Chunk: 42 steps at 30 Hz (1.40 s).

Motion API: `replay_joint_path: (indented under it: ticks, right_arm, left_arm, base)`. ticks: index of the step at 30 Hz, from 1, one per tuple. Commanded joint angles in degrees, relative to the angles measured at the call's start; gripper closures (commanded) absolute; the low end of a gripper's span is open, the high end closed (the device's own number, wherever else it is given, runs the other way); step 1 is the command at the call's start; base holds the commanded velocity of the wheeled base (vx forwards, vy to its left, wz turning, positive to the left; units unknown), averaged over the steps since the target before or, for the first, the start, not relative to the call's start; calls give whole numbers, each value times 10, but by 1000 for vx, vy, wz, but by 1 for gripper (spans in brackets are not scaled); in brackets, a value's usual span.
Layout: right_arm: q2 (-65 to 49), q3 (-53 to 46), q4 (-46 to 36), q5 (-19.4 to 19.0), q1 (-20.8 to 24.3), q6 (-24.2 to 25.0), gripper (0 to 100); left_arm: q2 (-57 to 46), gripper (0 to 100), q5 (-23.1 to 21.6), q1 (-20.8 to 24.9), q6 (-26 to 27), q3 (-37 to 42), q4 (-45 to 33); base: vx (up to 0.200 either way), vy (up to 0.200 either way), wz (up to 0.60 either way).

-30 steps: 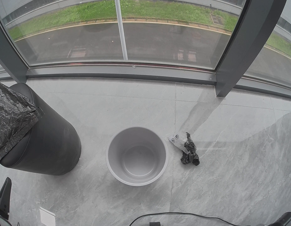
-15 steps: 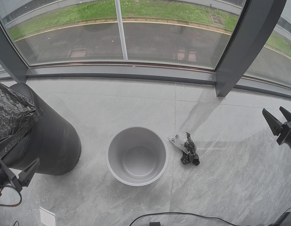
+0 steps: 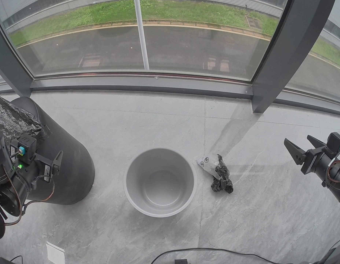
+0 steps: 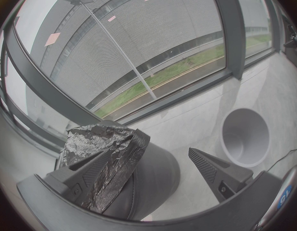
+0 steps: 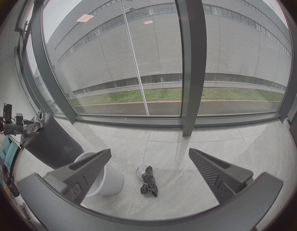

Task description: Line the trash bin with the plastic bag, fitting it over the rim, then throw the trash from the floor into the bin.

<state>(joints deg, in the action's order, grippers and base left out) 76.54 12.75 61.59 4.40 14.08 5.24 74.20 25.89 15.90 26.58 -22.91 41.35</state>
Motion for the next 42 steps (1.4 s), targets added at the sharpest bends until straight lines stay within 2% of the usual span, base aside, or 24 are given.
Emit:
replay_joint_path:
  ticks: [1, 2, 4, 6, 7, 10, 15, 21, 26, 27, 32, 42]
  right_arm:
    - [25, -5, 5, 3, 1, -1, 0]
    - [25, -5, 5, 3, 1, -1, 0]
    - [25, -4, 6, 15, 0, -1, 0]
    - [25, -4, 6, 22, -1, -1, 0]
    - [26, -4, 5, 27, -4, -1, 0]
    - [26, -1, 5, 28, -5, -1, 0]
    - [36, 0, 6, 29, -7, 0, 0]
    - [50, -3, 9, 29, -7, 7, 0]
    - [79, -4, 42, 28, -10, 16, 0]
    - [98, -7, 64, 28, -21, 16, 0]
    - [125, -15, 98, 28, -29, 16, 0]
    - [133, -21, 104, 28, -28, 17, 0]
  left_arm:
    - [38, 0, 83, 55, 0, 7, 20]
    - [36, 0, 88, 58, 0, 7, 20]
    - [18, 0, 143, 92, 5, 6, 18]
    - [9, 0, 164, 110, 10, 6, 18]
    - [-4, 0, 189, 129, 24, 8, 17]
    - [-12, 0, 222, 140, 50, 8, 17]
    - [-11, 0, 226, 140, 84, 9, 12]
    - [-9, 0, 224, 114, 90, 17, 9]
    - [13, 0, 224, 112, 95, 1, 11]
    - [31, 0, 224, 106, 98, -22, 11]
    - [66, 0, 224, 74, 101, -41, 12]
    - [88, 0, 223, 35, 121, -70, 16]
  base:
    - [0, 0, 0]
    - [0, 0, 0]
    - [0, 0, 0]
    - [0, 0, 0]
    - [0, 0, 0]
    - [0, 0, 0]
    - [0, 0, 0]
    - [0, 0, 0]
    - [0, 0, 0]
    - [0, 0, 0]
    - [0, 0, 0]
    - [0, 0, 0]
